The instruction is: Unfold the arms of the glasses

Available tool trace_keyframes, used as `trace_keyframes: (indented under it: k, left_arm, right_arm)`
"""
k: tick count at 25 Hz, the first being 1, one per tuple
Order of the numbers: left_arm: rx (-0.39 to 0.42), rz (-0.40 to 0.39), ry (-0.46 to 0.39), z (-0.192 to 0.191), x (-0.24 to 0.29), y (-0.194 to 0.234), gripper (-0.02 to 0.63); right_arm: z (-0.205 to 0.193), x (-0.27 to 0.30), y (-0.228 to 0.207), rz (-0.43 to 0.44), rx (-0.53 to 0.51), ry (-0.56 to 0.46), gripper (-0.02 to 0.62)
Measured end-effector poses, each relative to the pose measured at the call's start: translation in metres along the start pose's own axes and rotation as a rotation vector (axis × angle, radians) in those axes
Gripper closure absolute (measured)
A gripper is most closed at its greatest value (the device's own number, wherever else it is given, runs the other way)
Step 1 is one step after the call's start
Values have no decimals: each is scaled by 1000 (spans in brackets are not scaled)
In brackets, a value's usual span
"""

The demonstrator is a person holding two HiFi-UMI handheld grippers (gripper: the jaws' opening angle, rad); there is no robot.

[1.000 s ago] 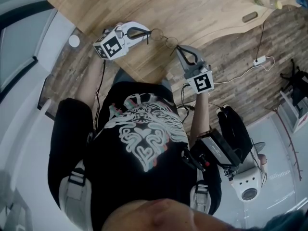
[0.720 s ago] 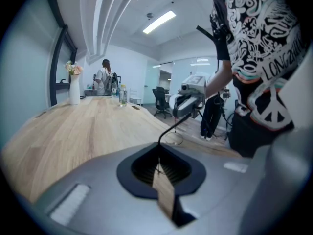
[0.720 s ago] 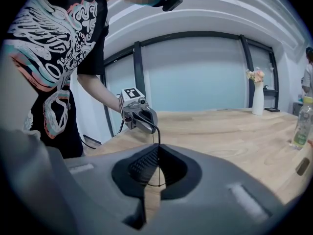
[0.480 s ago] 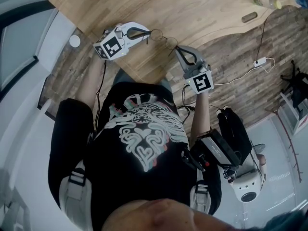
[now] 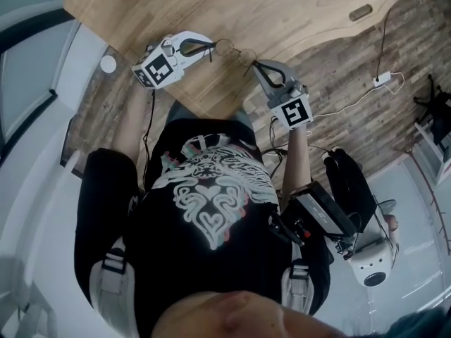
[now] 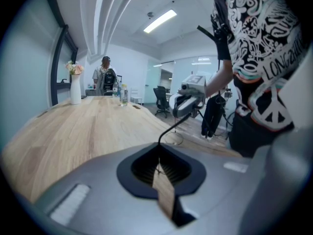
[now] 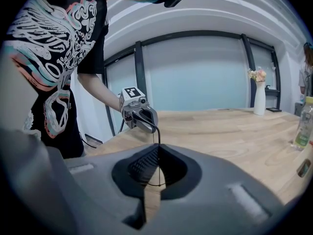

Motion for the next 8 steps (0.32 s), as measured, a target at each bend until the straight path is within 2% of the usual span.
trace_keyframes:
  k: [8]
  left_arm:
    - [6,3,1,-2,4,-1,614]
  right_arm:
    - [-2,-1,-3,20,-29,-5,595]
Point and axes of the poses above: the fingertips, and each gripper's own axes: x forward along the fingers, y to its left, z out of its top, the point moved 8 cm from there along -x, backward along the fingers, and after that the axes turned 13 degrees about -y, right-handed, at the moved point
